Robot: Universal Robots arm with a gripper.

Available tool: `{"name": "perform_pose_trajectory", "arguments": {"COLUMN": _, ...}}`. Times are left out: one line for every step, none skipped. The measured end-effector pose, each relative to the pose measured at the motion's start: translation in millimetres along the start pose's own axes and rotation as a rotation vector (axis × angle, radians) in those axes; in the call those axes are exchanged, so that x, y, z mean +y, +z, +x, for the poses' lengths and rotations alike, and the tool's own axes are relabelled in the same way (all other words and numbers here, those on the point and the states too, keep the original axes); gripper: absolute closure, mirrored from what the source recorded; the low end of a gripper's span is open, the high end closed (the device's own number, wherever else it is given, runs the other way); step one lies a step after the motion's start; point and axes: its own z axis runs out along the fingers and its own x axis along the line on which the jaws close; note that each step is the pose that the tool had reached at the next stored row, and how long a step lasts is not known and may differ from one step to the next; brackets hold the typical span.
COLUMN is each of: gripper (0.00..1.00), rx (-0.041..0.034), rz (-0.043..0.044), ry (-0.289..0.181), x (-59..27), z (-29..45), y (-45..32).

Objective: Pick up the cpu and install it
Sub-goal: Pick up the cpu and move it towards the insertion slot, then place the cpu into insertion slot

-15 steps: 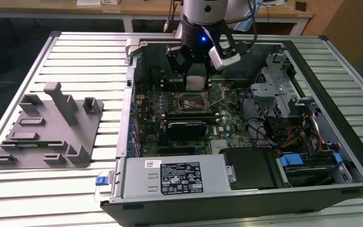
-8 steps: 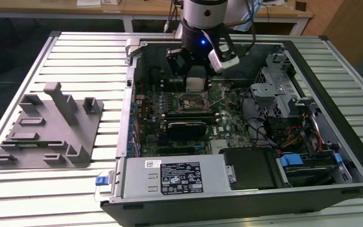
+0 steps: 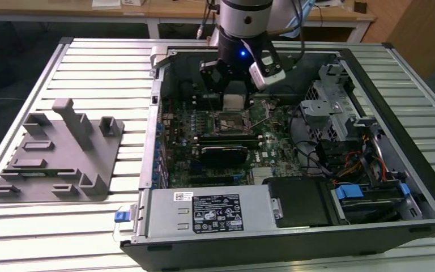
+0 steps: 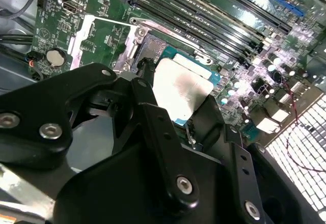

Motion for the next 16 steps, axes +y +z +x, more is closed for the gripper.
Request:
{"name": "perform_pose_trajectory", "arguments": {"gripper": 0.45, "rx": 0.0, "rz": -0.0001, "ry": 0.0, "x": 0.3, "z": -0.1, "y": 1.1}}
{"name": "perform_pose_trajectory", "arguments": {"gripper": 0.45, "rx": 0.0, "rz": 0.0, "ry": -0.001, "x": 0.5, "z": -0.2, "y": 2.1}}
{"name": "perform_pose_trajectory", "arguments": {"gripper": 0.45, "rx": 0.0001, "rz": 0.0, "ry": -0.001, "x": 0.7, "z": -0.3, "y": 3.2}}
{"name": "perform_pose_trajectory", "arguments": {"gripper": 0.45, "rx": 0.0001, "rz": 0.0, "ry": -0.001, "x": 0.7, "z": -0.3, "y": 4.0}}
{"name": "perform_pose_trajectory", "arguments": {"gripper": 0.45, "rx": 0.0002, "rz": 0.0001, "ry": -0.001, "x": 0.7, "z": -0.3, "y": 4.3}}
{"name": "perform_pose_trajectory", "arguments": {"gripper": 0.45, "rx": 0.0002, "rz": 0.0002, "ry": -0.001, "x": 0.7, "z": -0.3, "y": 4.4}}
{"name": "perform_pose_trajectory", "arguments": {"gripper": 0.45, "rx": 0.0001, "rz": 0.0, "ry": -0.002, "x": 0.7, "z": -0.4, "y": 4.6}}
{"name": "perform_pose_trajectory", "arguments": {"gripper": 0.45, "rx": 0.0001, "rz": 0.0, "ry": -0.002, "x": 0.7, "z": -0.4, "y": 4.7}}
{"name": "perform_pose_trajectory", "arguments": {"gripper": 0.45, "rx": 0.0001, "rz": 0.0, "ry": -0.002, "x": 0.7, "z": -0.4, "y": 4.7}}
{"name": "perform_pose_trajectory", "arguments": {"gripper": 0.45, "rx": 0.0001, "rz": 0.0, "ry": -0.002, "x": 0.7, "z": -0.4, "y": 4.7}}
{"name": "perform_pose_trajectory", "arguments": {"gripper": 0.45, "rx": 0.0001, "rz": 0.0, "ry": -0.002, "x": 0.7, "z": -0.4, "y": 4.7}}
{"name": "perform_pose_trajectory", "arguments": {"gripper": 0.45, "rx": 0.0001, "rz": 0.0, "ry": -0.002, "x": 0.7, "z": -0.4, "y": 4.7}}
{"name": "perform_pose_trajectory", "arguments": {"gripper": 0.45, "rx": 0.0001, "rz": 0.0, "ry": -0.002, "x": 0.7, "z": -0.4, "y": 4.7}}
{"name": "perform_pose_trajectory", "arguments": {"gripper": 0.45, "rx": 0.0001, "rz": -0.0001, "ry": -0.002, "x": 0.7, "z": -0.4, "y": 4.7}}
{"name": "perform_pose_trajectory", "arguments": {"gripper": 0.45, "rx": 0.0001, "rz": -0.0001, "ry": -0.002, "x": 0.7, "z": -0.4, "y": 4.7}}
{"name": "perform_pose_trajectory", "arguments": {"gripper": 0.45, "rx": 0.0001, "rz": -0.0001, "ry": -0.002, "x": 0.7, "z": -0.4, "y": 4.7}}
